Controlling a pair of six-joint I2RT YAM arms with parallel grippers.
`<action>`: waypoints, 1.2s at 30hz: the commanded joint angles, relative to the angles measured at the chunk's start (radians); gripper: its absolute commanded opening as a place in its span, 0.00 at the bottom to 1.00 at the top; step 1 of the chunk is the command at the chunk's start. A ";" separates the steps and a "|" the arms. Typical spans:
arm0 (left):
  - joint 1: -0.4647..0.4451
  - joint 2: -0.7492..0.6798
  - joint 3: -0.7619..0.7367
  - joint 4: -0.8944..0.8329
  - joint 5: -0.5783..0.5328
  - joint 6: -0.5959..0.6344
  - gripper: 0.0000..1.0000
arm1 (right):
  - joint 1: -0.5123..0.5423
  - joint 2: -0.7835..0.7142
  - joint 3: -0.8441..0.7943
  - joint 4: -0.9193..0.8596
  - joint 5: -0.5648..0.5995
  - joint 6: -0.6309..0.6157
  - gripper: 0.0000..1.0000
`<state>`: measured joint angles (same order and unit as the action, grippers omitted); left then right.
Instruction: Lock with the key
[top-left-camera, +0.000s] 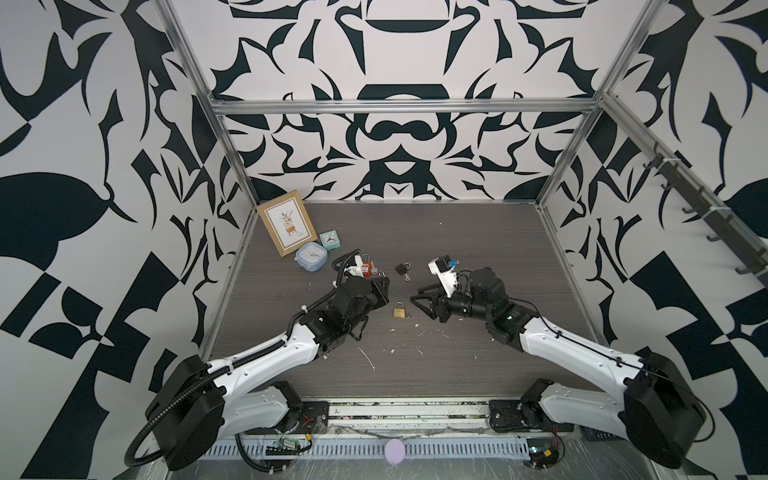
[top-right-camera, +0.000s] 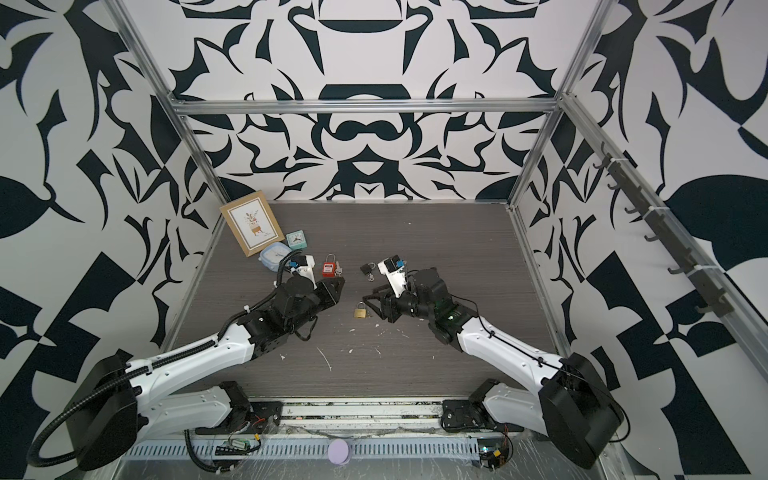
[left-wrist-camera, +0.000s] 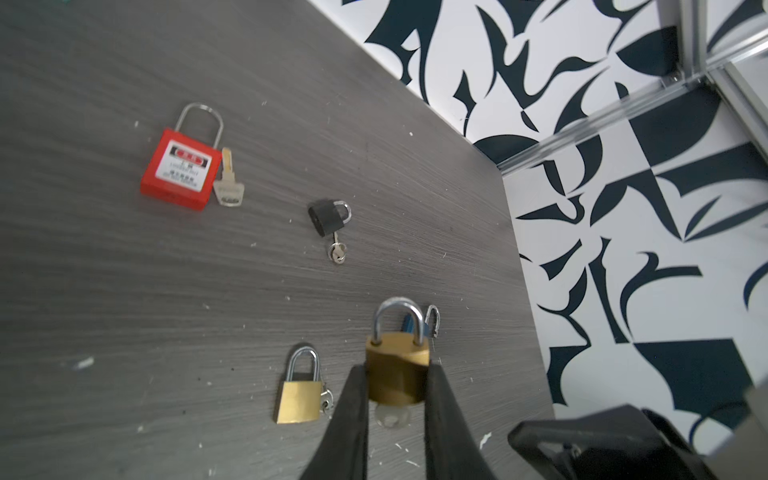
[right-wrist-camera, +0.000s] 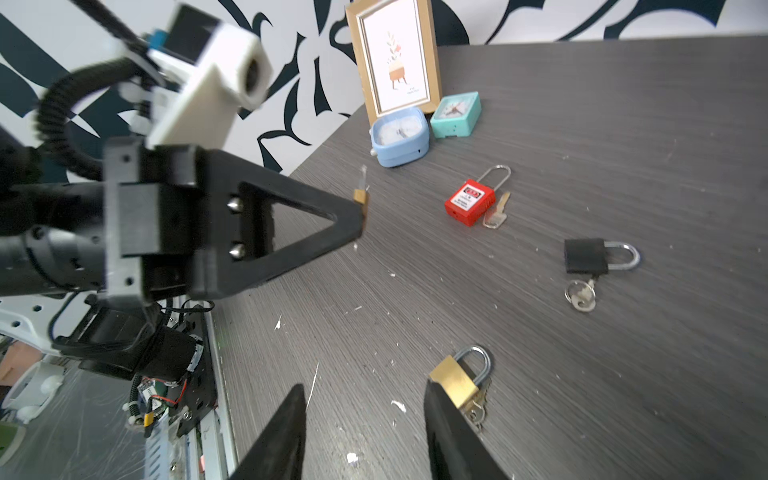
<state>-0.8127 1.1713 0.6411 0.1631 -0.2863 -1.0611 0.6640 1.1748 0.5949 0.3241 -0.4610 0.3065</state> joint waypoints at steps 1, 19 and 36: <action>0.034 0.015 0.047 -0.046 0.058 -0.198 0.00 | 0.033 0.028 0.016 0.173 0.067 -0.029 0.46; 0.075 0.047 0.068 -0.059 0.152 -0.264 0.00 | 0.057 0.296 0.109 0.374 0.032 0.142 0.36; 0.081 0.038 0.062 -0.059 0.154 -0.264 0.00 | 0.063 0.416 0.166 0.410 0.021 0.198 0.33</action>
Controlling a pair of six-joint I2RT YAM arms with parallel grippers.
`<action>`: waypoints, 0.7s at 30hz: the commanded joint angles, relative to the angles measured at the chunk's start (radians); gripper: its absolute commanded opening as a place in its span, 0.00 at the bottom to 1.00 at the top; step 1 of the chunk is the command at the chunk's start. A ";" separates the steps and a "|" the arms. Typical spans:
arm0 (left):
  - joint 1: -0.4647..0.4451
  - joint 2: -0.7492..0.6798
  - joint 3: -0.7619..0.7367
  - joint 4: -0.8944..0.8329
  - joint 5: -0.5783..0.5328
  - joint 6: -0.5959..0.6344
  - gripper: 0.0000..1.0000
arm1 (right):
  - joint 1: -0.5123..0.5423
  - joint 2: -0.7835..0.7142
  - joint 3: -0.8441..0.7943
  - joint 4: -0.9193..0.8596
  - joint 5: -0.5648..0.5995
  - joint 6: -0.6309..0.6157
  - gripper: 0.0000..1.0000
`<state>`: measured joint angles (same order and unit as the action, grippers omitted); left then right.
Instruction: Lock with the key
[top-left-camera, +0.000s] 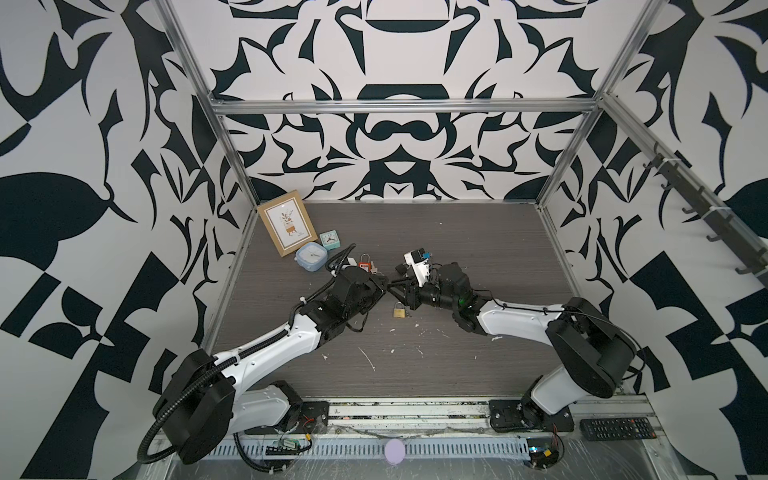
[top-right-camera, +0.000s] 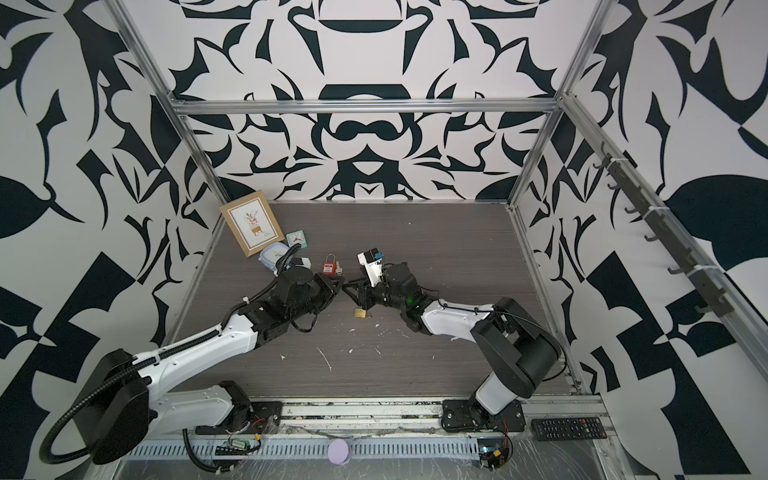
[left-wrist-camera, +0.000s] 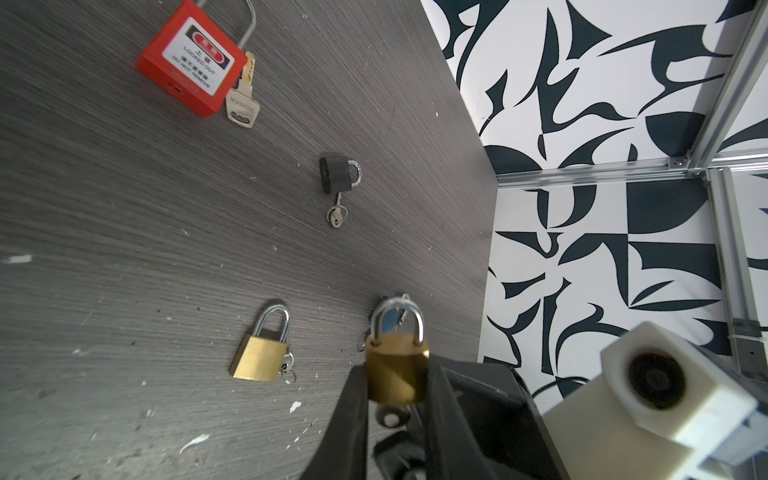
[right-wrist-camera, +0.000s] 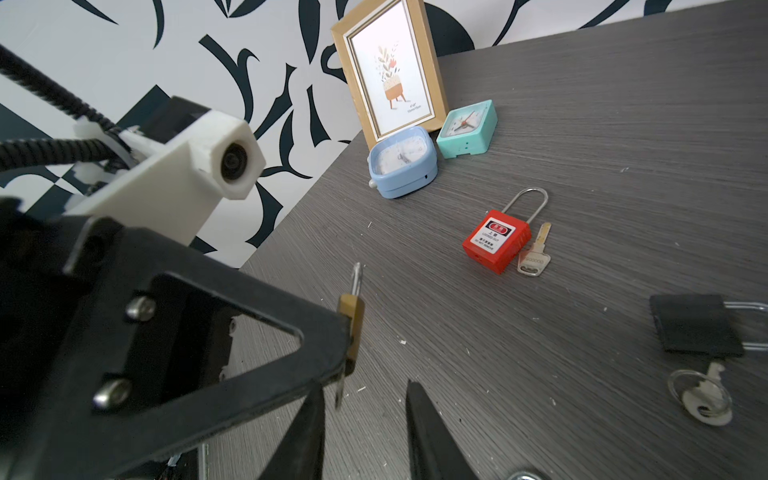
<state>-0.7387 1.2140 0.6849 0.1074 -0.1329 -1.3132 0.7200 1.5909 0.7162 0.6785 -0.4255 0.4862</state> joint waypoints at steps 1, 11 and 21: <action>0.007 -0.004 0.017 -0.003 0.001 -0.012 0.00 | 0.007 0.004 0.047 0.058 -0.017 0.021 0.32; 0.011 -0.004 0.015 -0.006 -0.004 -0.006 0.00 | 0.012 0.034 0.073 0.056 -0.038 0.038 0.14; 0.034 -0.004 0.031 -0.029 -0.023 0.014 0.00 | 0.012 0.038 0.069 0.041 -0.051 0.043 0.00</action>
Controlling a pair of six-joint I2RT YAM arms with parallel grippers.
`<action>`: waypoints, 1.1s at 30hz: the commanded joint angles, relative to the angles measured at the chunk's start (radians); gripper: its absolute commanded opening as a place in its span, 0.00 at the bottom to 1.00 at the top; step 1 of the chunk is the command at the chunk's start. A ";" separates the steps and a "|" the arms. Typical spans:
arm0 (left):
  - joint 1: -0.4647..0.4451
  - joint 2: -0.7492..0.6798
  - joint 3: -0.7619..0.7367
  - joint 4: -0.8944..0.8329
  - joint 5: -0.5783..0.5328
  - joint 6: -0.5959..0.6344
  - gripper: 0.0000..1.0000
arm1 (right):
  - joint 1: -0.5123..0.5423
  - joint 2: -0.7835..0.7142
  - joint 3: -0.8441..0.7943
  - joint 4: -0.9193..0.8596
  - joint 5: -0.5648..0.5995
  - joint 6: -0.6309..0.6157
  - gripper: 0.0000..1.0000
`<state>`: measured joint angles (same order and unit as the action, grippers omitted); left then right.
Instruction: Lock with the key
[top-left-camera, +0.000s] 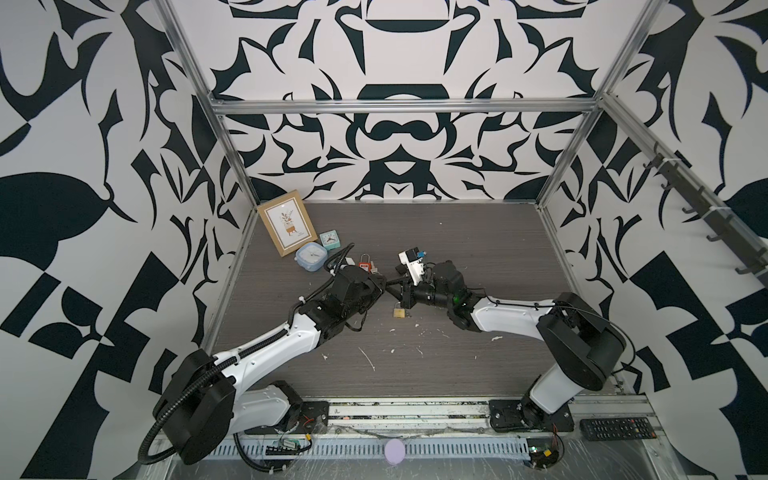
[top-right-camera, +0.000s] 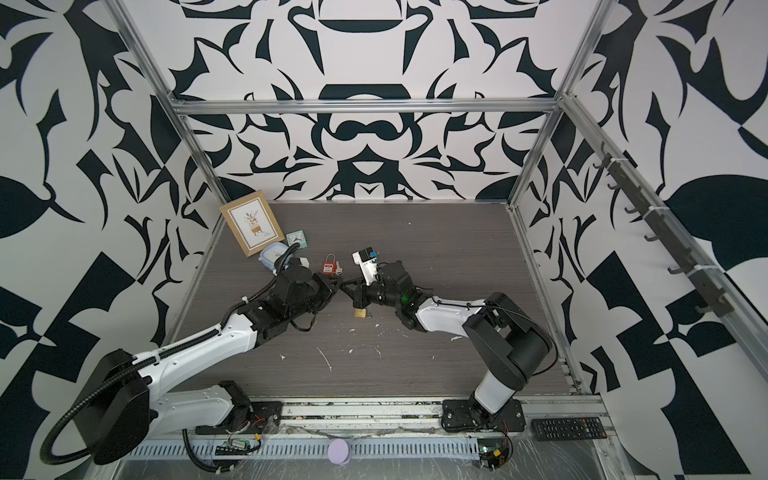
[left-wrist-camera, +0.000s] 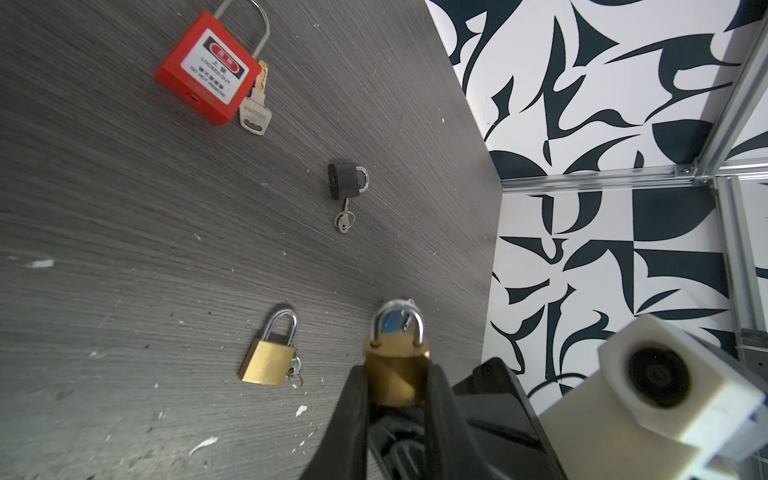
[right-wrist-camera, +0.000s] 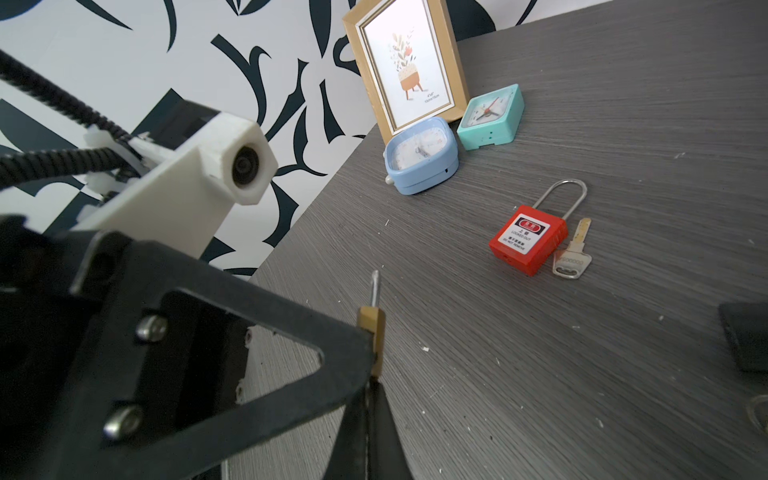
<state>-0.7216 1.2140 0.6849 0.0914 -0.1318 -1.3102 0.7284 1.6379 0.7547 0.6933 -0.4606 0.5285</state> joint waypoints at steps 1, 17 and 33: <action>0.021 -0.003 0.035 -0.016 -0.028 0.019 0.00 | 0.004 -0.008 0.029 0.023 -0.019 0.001 0.00; 0.120 -0.040 0.161 -0.147 -0.233 0.342 0.00 | 0.004 -0.190 -0.172 -0.112 -0.013 0.029 0.00; -0.271 0.087 0.179 -0.507 0.033 0.591 0.00 | -0.022 -0.586 -0.244 -0.620 0.175 -0.026 0.00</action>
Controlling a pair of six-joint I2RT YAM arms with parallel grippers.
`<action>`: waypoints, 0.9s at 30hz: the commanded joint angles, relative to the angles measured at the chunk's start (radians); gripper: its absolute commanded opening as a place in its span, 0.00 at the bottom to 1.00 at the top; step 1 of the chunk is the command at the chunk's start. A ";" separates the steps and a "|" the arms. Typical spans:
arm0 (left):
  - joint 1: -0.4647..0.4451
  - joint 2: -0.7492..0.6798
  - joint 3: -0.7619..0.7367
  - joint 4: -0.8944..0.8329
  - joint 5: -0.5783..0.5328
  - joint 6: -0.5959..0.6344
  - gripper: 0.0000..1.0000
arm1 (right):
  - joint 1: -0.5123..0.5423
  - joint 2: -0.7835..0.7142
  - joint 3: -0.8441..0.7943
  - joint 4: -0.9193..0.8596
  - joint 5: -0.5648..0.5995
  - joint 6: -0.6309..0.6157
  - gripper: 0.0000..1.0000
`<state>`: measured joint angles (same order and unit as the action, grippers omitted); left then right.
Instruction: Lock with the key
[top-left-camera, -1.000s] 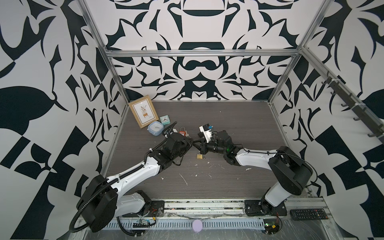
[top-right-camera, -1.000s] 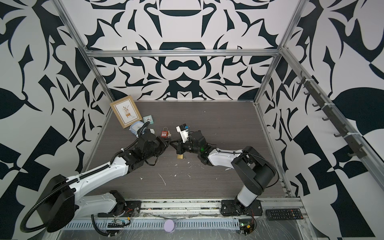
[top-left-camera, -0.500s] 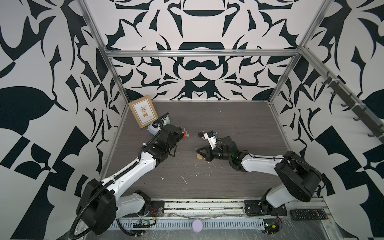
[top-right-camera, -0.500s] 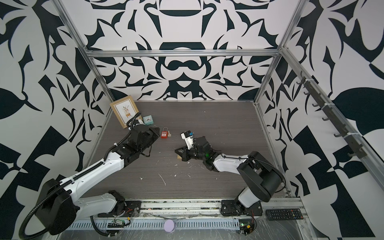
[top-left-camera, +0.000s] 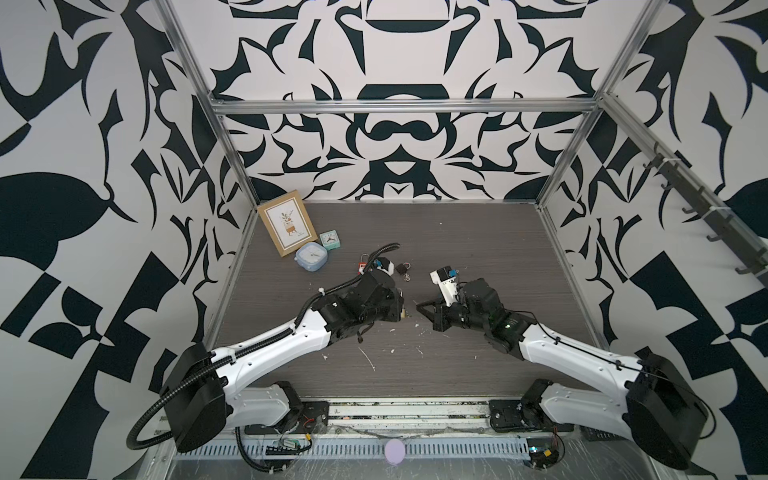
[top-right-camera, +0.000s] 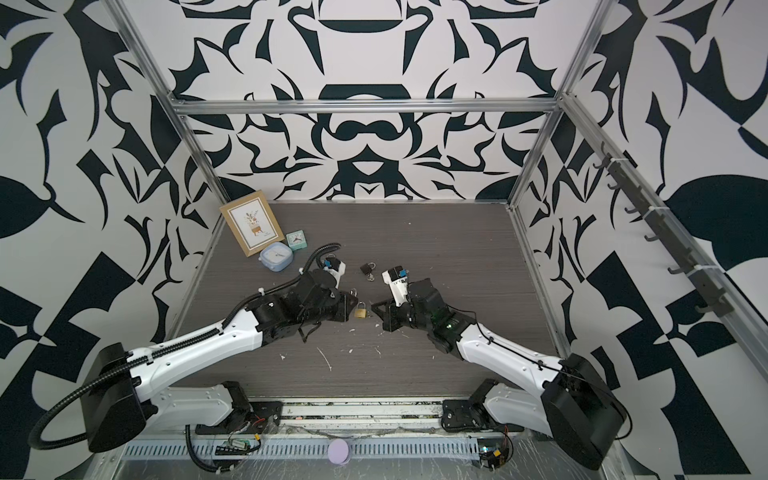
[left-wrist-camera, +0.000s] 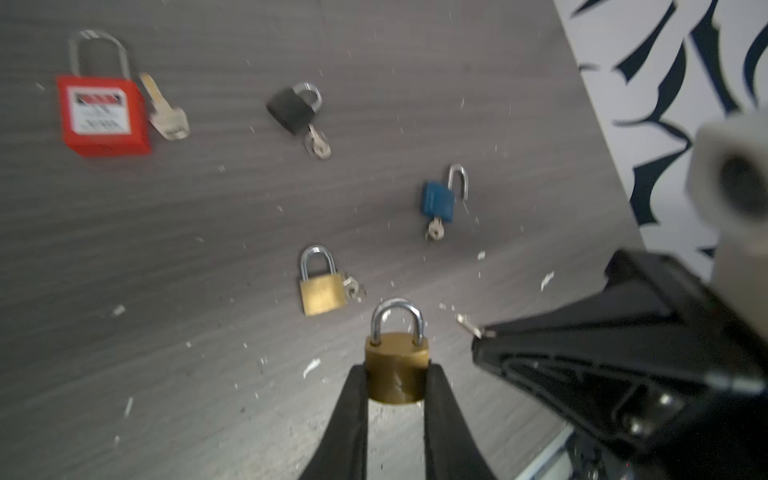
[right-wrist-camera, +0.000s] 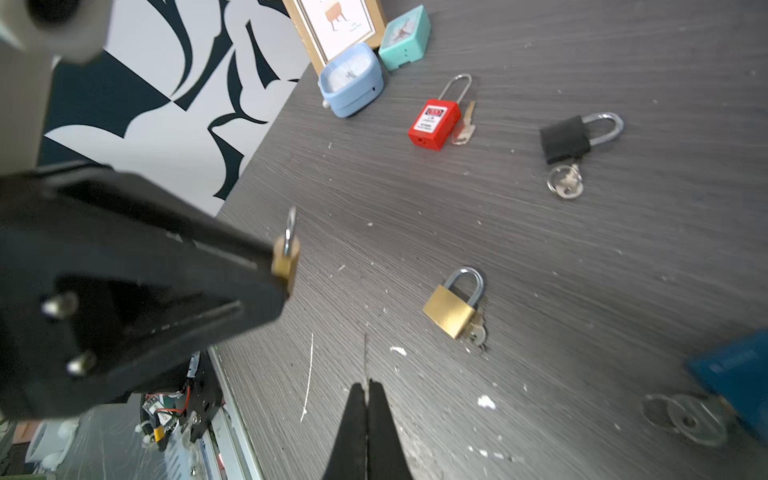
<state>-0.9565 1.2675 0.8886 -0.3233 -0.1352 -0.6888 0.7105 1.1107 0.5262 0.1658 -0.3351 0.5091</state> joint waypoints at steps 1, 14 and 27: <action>-0.051 0.046 -0.033 -0.095 0.041 -0.050 0.00 | -0.003 -0.076 -0.023 -0.104 0.059 -0.002 0.00; -0.149 0.265 0.004 -0.181 0.075 -0.106 0.00 | -0.003 -0.142 -0.081 -0.105 0.090 0.031 0.00; -0.170 0.338 0.022 -0.199 0.118 -0.117 0.03 | -0.005 -0.109 -0.075 -0.081 0.093 0.017 0.00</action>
<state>-1.1213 1.5932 0.8864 -0.4911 -0.0338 -0.7929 0.7082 0.9947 0.4442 0.0490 -0.2569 0.5285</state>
